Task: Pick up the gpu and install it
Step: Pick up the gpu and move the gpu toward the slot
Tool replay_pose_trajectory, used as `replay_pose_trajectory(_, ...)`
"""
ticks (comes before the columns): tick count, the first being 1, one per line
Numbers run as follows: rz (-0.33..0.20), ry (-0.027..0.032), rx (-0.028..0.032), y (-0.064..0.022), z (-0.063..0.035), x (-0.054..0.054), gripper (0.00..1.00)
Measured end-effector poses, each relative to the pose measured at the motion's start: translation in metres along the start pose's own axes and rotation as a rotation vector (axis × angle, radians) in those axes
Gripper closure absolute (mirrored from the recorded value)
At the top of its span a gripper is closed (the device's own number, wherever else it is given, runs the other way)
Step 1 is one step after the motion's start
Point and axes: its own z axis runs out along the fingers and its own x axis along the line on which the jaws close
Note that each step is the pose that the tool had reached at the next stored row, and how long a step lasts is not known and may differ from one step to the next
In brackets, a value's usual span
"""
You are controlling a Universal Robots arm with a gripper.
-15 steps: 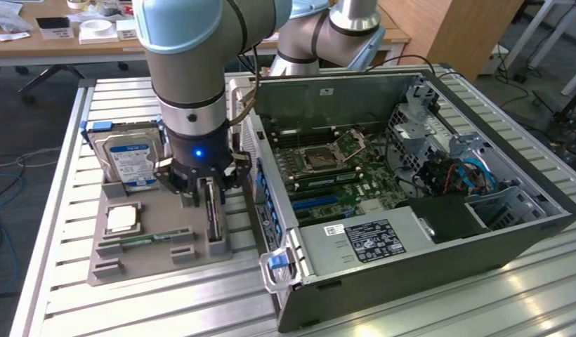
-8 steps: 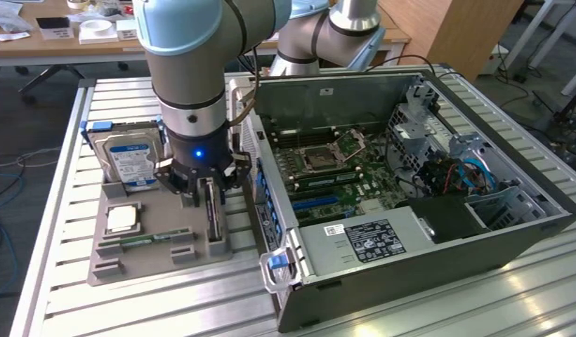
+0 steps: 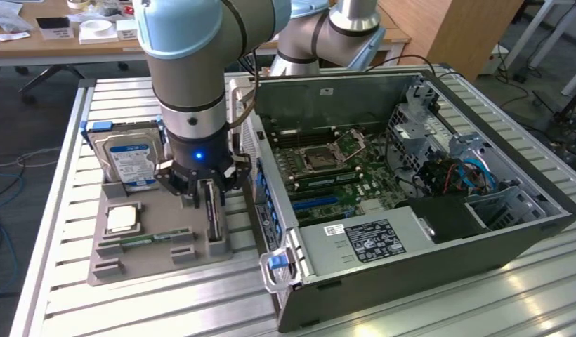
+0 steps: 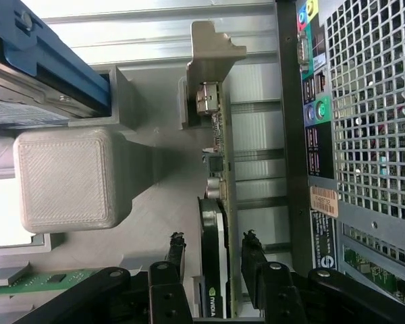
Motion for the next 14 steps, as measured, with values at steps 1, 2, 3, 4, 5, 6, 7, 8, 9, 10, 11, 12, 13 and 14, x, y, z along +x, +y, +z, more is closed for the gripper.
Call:
replay_pose_trajectory(1,0.000,-0.0001,-0.0001,0.0000,0.0001,0.0000,0.53)
replay_pose_trajectory(2,0.000,-0.0003,-0.0003,0.0001,0.0002,-0.0002,0.53)
replay_pose_trajectory(3,0.000,-0.0003,-0.0003,0.0001,0.0002,-0.0006,0.53)
replay_pose_trajectory(4,0.000,-0.0003,-0.0002,0.0001,0.0002,-0.0009,0.53)
replay_pose_trajectory(5,0.000,-0.0002,-0.0002,0.0002,0.0002,-0.0013,0.53)
replay_pose_trajectory(6,0.000,-0.0002,-0.0002,0.0002,0.0002,-0.0017,0.53)
replay_pose_trajectory(7,0.000,-0.0002,-0.0002,0.0002,0.0002,-0.0018,0.53)
replay_pose_trajectory(8,0.000,-0.0002,-0.0002,0.0002,0.0002,-0.0018,0.53)
replay_pose_trajectory(9,0.000,-0.0002,-0.0002,0.0002,0.0002,-0.0018,0.53)
replay_pose_trajectory(10,0.000,-0.0002,-0.0002,0.0002,0.0002,-0.0018,0.53)
replay_pose_trajectory(11,0.000,-0.0001,-0.0001,0.0002,0.0002,-0.0017,0.53)
replay_pose_trajectory(12,0.000,0.0000,0.0000,0.0001,0.0001,-0.0010,0.53)
replay_pose_trajectory(13,0.000,-0.0002,-0.0001,0.0000,0.0001,-0.0001,0.53)
replay_pose_trajectory(14,0.000,-0.0001,-0.0001,-0.0001,0.0001,0.0005,0.53)
